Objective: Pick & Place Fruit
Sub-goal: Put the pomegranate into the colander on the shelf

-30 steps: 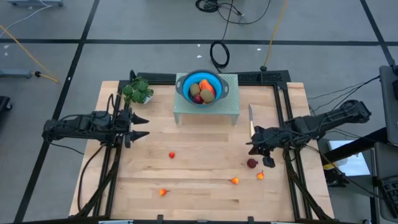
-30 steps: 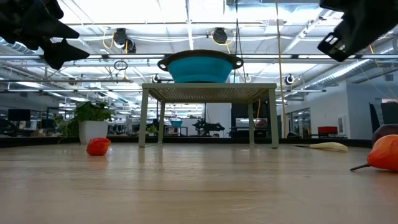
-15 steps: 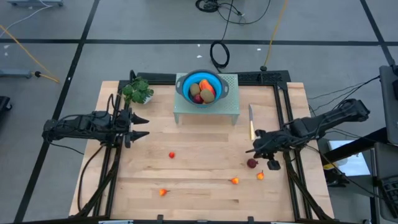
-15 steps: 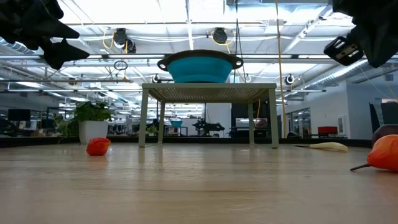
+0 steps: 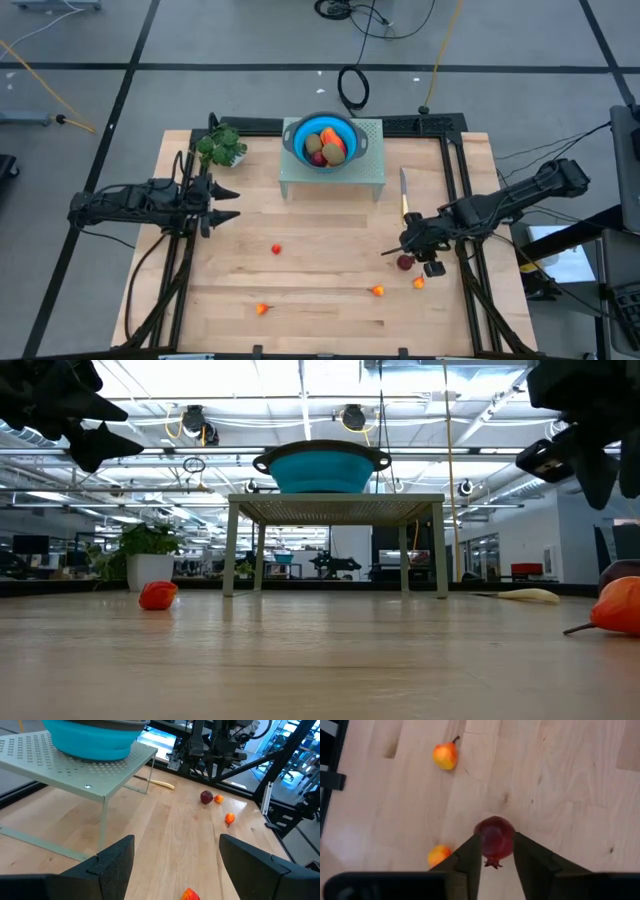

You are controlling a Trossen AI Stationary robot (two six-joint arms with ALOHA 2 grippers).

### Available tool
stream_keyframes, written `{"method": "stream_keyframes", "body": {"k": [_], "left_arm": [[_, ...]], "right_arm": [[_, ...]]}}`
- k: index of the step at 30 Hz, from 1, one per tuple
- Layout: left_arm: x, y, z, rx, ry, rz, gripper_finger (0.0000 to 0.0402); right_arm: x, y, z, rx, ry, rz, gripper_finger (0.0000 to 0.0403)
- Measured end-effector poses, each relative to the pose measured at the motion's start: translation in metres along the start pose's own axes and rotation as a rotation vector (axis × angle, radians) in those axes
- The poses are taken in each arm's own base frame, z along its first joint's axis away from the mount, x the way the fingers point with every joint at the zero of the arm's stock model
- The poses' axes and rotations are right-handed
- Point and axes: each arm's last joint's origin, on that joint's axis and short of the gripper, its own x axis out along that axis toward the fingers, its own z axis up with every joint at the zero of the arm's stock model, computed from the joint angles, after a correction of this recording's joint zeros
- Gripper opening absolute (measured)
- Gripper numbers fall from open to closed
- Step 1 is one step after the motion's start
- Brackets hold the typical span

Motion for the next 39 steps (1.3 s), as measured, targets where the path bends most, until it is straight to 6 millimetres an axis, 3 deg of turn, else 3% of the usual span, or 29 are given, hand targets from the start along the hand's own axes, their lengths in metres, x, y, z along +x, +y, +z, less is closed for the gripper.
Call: {"method": "stream_keyframes", "body": {"k": [11, 16, 39], "left_arm": [[0.0, 0.0, 0.0, 0.008, 0.0, 0.0, 0.0292], [0.0, 0.0, 0.0, 0.008, 0.0, 0.0, 0.0292], [0.0, 0.0, 0.0, 0.006, 0.0, 0.0, 0.0292]], "right_arm": [[-0.0002, 0.0022, -0.0005, 0.063, 0.016, 0.075, 0.0205], [-0.0001, 0.002, -0.0005, 0.064, 0.015, 0.07, 0.0233], [-0.0001, 0.002, -0.0004, 0.176, 0.018, 0.067, 0.0233]]}}
